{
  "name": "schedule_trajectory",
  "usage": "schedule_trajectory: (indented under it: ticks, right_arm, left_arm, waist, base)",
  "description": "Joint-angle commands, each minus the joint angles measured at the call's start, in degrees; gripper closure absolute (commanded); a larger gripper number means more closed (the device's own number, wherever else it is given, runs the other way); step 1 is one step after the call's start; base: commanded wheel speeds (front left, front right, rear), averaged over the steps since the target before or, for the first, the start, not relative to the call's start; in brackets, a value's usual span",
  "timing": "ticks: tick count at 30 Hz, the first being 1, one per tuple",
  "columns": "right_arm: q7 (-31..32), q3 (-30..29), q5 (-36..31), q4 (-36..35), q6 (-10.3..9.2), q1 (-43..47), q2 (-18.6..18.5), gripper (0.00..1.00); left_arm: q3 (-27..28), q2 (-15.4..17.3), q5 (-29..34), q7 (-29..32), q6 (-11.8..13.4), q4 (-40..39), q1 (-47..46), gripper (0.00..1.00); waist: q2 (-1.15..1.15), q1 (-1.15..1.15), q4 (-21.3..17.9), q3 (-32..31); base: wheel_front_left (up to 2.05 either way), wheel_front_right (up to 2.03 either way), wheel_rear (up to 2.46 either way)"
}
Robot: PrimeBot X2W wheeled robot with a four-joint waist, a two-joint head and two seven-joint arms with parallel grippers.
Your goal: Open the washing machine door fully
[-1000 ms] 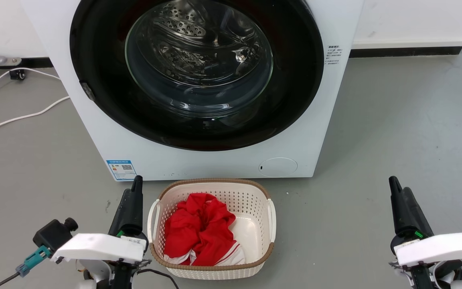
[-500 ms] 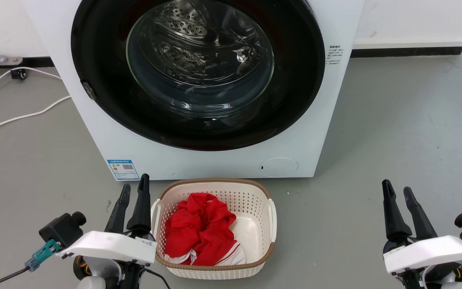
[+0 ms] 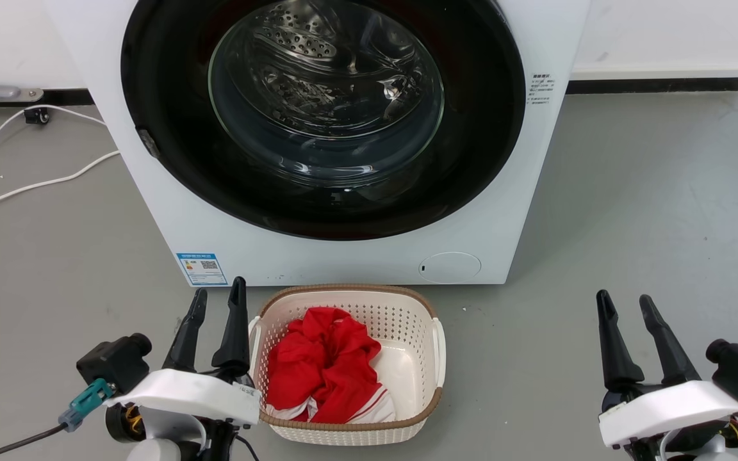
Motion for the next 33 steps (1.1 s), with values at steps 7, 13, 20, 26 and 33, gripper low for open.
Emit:
schedule_trajectory:
  ticks: [7, 13, 20, 26, 33]
  right_arm:
    - [-0.3, 0.1, -5.9, -1.8, 0.00, 0.7, 0.2, 0.00]
    - [-0.3, 0.0, -9.6, -2.4, 0.00, 1.0, 0.2, 0.00]
    - [-0.6, 0.1, -13.4, -2.3, 0.00, 1.2, 0.2, 0.00]
    - [-0.7, 0.2, -16.3, -2.2, 0.00, 1.4, 0.3, 0.00]
    - [-0.8, 0.2, -19.9, -2.3, -0.01, 1.5, 0.3, 0.00]
  left_arm:
    - [-0.6, 0.1, 5.1, -1.5, 0.3, -0.3, -1.1, 0.00]
    - [-0.8, 0.1, 8.7, -2.2, 0.6, 0.2, -1.3, 0.00]
    - [-0.9, 0.1, 12.6, -3.2, 0.8, 0.7, -1.3, 0.00]
    - [-1.2, 0.1, 15.7, -4.0, 0.9, 1.3, -1.1, 0.00]
    - [-1.6, 0.1, 19.4, -4.8, 1.4, 2.0, -1.4, 0.00]
  waist:
    - [0.00, 0.00, 0.2, -0.1]
    - [0.00, 0.00, 0.2, -0.1]
    - [0.00, 0.00, 0.2, 0.0]
    - [0.00, -0.01, 0.2, -0.1]
    - [0.00, -0.01, 0.3, -0.1]
  base:
    - [0.00, 0.00, 0.00]
    - [0.00, 0.00, 0.00]
    - [0.00, 0.00, 0.00]
    - [0.00, 0.00, 0.00]
    - [0.00, 0.00, 0.00]
